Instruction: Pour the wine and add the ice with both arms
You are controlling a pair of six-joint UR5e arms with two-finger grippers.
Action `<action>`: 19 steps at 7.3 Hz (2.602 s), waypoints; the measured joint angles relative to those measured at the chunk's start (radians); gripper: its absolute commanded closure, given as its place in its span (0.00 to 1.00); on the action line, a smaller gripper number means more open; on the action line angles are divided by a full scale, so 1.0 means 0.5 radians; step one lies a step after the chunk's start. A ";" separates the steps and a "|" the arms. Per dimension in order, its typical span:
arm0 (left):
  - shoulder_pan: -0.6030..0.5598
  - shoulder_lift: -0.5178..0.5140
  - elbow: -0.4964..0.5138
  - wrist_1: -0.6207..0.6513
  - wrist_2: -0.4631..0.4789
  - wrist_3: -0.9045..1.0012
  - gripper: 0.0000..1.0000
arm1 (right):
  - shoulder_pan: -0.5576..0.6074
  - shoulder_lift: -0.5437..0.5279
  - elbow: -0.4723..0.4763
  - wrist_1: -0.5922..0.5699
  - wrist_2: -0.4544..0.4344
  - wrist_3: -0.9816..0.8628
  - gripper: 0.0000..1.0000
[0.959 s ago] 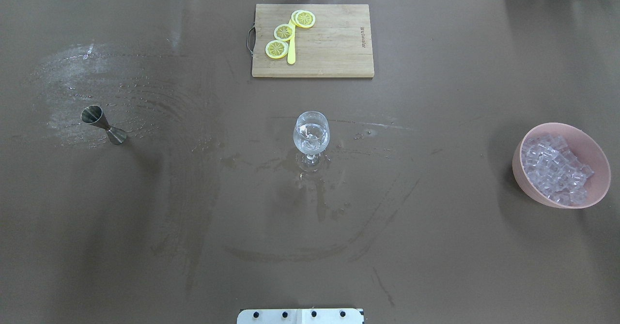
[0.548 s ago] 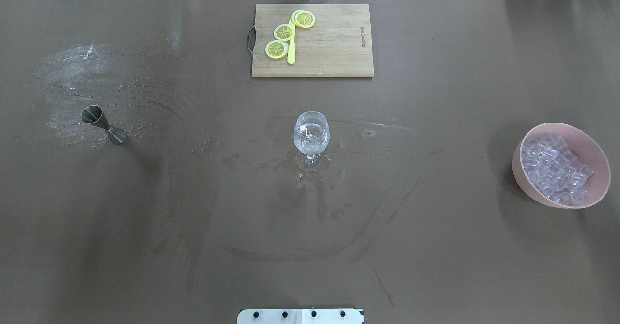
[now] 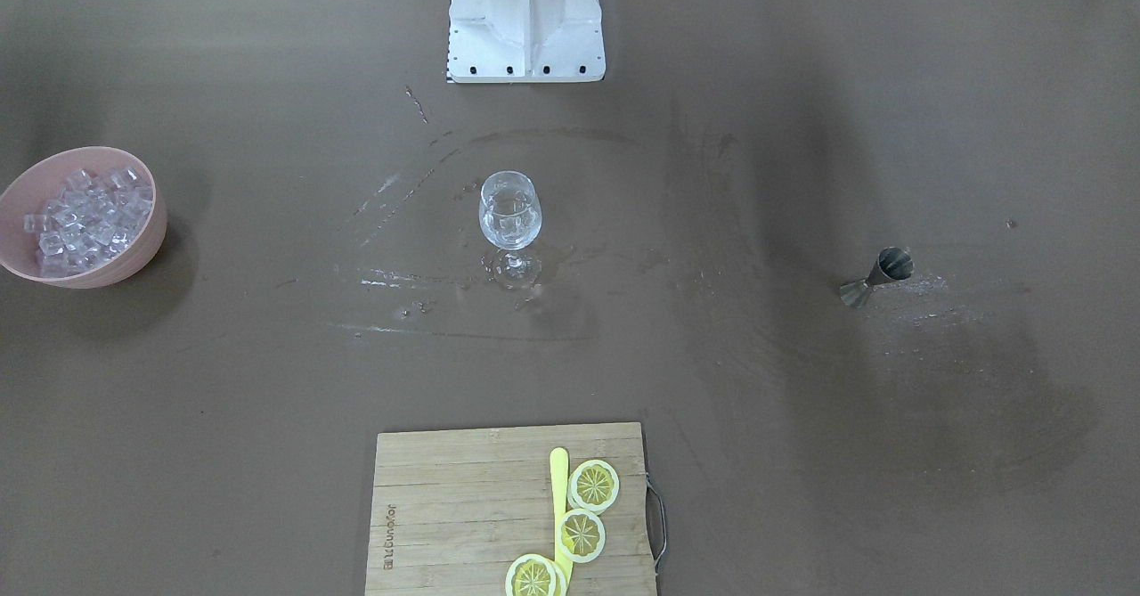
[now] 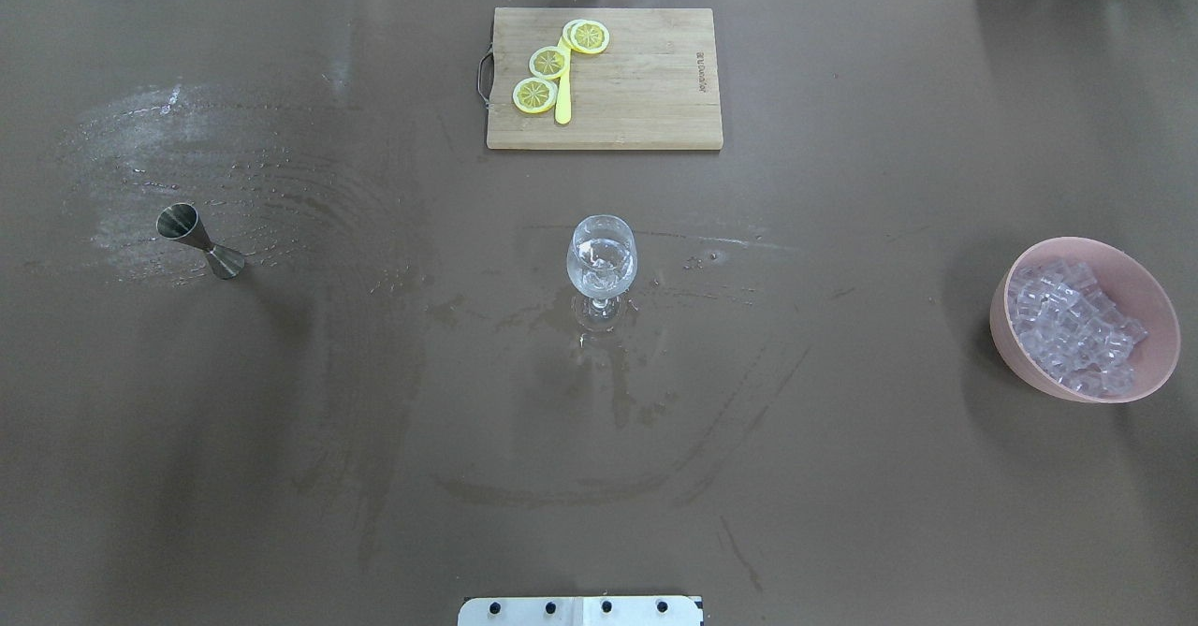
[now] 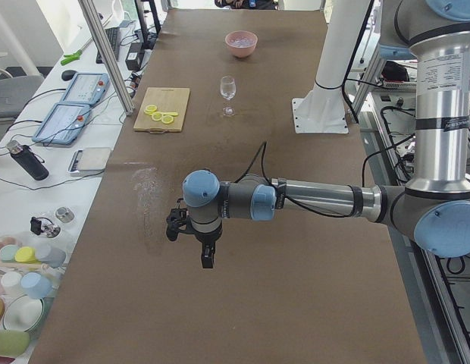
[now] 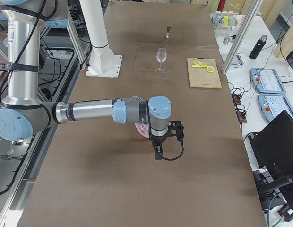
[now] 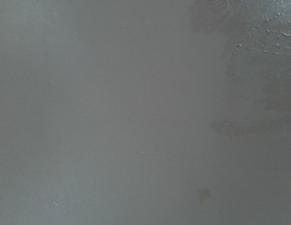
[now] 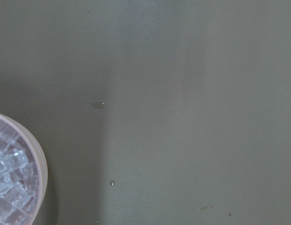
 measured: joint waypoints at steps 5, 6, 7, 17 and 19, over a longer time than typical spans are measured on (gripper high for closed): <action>0.000 -0.003 0.002 0.001 0.005 0.000 0.01 | 0.000 0.000 0.000 0.000 0.008 0.000 0.00; 0.000 -0.003 0.002 0.000 0.005 0.000 0.01 | 0.000 0.000 0.000 0.000 0.008 0.000 0.00; 0.000 -0.003 0.003 0.000 0.005 0.000 0.01 | 0.000 0.000 0.000 0.001 0.008 0.000 0.00; 0.003 -0.003 0.006 0.006 0.005 0.000 0.01 | 0.000 0.000 0.036 0.001 0.009 0.001 0.00; 0.002 -0.003 0.008 0.011 0.002 0.000 0.01 | 0.001 -0.001 0.058 0.001 0.009 0.000 0.00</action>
